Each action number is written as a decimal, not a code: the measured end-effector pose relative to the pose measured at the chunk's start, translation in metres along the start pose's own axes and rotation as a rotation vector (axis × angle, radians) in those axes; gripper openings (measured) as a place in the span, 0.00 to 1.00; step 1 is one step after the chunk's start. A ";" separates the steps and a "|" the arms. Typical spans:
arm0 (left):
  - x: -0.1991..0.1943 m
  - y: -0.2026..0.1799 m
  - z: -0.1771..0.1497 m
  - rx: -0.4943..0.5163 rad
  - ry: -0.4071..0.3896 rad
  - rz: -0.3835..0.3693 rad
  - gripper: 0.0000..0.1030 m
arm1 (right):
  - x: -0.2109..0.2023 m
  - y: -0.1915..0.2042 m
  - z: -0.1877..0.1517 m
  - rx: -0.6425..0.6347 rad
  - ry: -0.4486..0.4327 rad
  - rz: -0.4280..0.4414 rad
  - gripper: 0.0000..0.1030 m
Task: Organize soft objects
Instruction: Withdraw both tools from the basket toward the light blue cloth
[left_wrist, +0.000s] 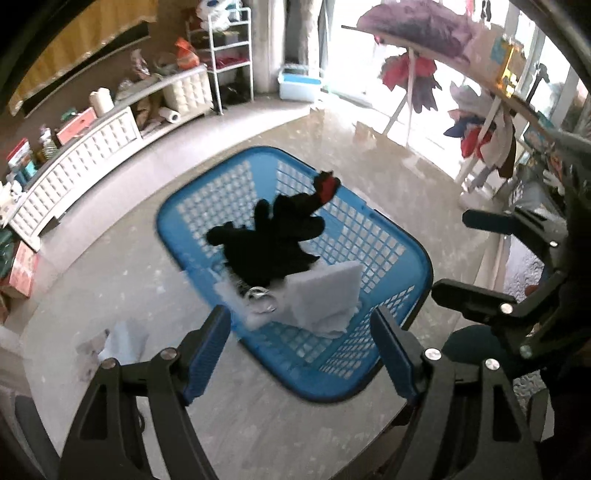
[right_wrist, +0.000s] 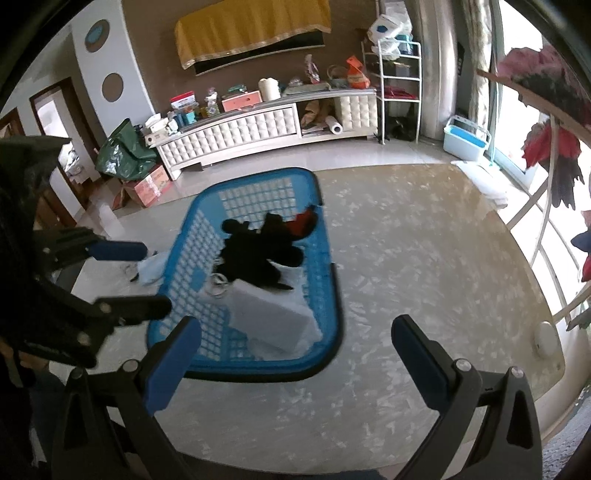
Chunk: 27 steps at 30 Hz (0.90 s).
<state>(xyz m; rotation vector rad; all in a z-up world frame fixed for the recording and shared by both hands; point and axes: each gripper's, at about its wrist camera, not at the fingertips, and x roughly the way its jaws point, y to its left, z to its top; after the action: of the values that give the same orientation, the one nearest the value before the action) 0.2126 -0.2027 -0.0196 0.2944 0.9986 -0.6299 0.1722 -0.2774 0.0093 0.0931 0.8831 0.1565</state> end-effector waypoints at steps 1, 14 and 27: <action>-0.008 0.003 -0.005 0.000 -0.017 -0.007 0.75 | -0.002 0.005 0.000 -0.009 -0.002 0.001 1.00; -0.067 0.047 -0.067 -0.079 -0.110 0.083 0.97 | -0.007 0.070 0.000 -0.090 -0.019 0.060 1.00; -0.109 0.109 -0.132 -0.210 -0.132 0.204 1.00 | 0.022 0.143 0.007 -0.186 0.009 0.167 1.00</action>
<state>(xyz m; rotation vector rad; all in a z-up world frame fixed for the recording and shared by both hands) 0.1467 -0.0114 -0.0011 0.1644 0.8864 -0.3509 0.1773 -0.1328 0.0179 -0.0078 0.8658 0.3947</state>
